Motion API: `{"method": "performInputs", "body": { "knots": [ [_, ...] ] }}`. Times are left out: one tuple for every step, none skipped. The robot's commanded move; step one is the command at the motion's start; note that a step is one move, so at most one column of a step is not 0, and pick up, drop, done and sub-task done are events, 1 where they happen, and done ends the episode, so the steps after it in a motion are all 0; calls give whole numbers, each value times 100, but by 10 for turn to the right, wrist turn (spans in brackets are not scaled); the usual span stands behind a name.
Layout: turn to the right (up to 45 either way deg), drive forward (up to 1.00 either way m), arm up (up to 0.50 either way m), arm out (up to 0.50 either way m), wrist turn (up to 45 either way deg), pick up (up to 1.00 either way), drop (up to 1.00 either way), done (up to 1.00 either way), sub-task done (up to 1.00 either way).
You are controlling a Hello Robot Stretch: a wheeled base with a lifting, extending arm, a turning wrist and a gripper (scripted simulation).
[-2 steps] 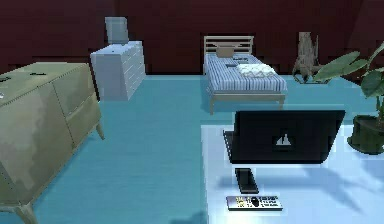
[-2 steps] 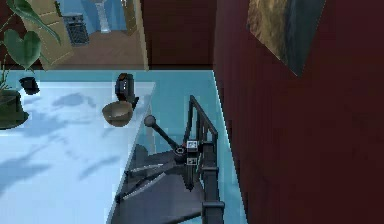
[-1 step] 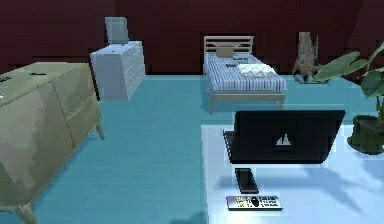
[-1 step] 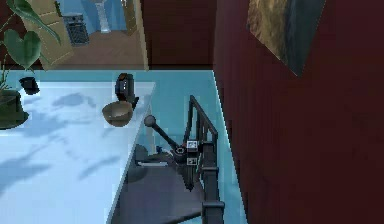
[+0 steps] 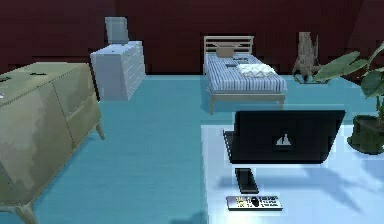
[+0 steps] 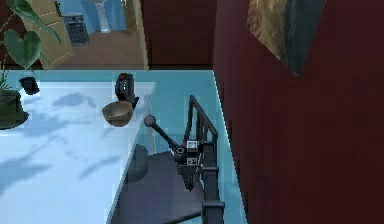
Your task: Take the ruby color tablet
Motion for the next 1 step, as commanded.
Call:
{"method": "performInputs", "body": {
  "knots": [
    [0,0,0,0,60,0,0,0,0]
  ]
}}
